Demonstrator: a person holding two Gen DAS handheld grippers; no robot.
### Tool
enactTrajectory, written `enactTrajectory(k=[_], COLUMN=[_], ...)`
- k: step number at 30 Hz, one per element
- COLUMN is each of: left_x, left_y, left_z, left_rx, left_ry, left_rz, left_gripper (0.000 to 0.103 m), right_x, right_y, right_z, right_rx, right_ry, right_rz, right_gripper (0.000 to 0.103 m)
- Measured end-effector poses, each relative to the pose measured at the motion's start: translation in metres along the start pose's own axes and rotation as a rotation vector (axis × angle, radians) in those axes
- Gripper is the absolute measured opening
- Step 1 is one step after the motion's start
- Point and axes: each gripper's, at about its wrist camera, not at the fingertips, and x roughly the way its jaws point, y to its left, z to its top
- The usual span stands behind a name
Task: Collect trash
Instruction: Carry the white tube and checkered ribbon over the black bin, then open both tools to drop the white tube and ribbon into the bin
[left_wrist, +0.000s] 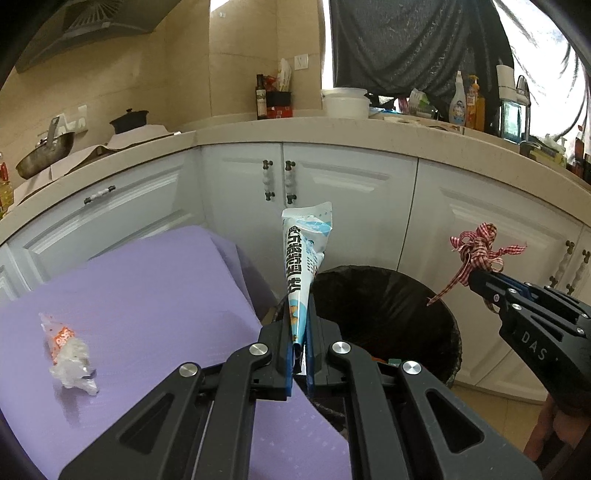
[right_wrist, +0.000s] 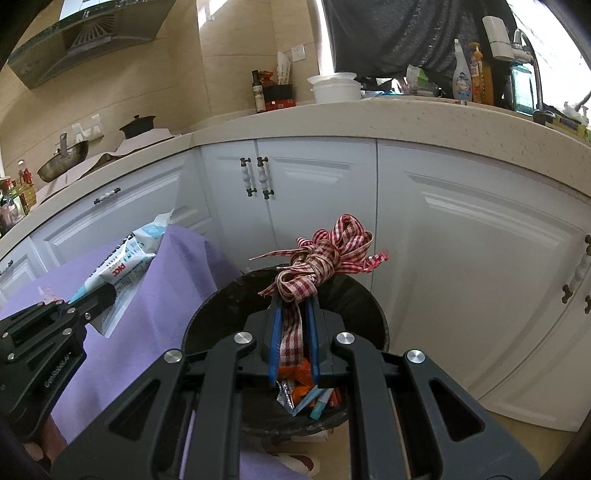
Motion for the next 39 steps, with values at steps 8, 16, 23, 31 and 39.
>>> enactTrajectory(k=[8,16,23,31,39], left_x=[0.013,0.021,0.027,0.038,0.037], left_y=[-0.006,-0.013,-0.014,-0.013,-0.010], left_z=[-0.002,-0.003,-0.001,0.000,0.000], left_rx=[-0.003,0.005,0.001,-0.007,-0.035], left_ry=[0.035,0.056,0.062,0.104,0.098], left_rz=[-0.003,-0.008,-0.009,-0.012,-0.004], left_gripper=[0.005,0.005,0.005,0.028,0.050], right_x=[0.011,0.024,0.034,0.041,0.038], right_y=[-0.005,-0.009,-0.010,-0.014,-0.016], right_z=[-0.002,-0.002,-0.002,-0.002,-0.004], right_rx=[0.000,0.003,0.004,0.020,0.032], right_ry=[0.019,0.038,0.044,0.018,0.011], right_rz=[-0.001,-0.001,0.001,-0.019,-0.029], right_gripper=[0.012,0.012,0.012,0.043,0.048])
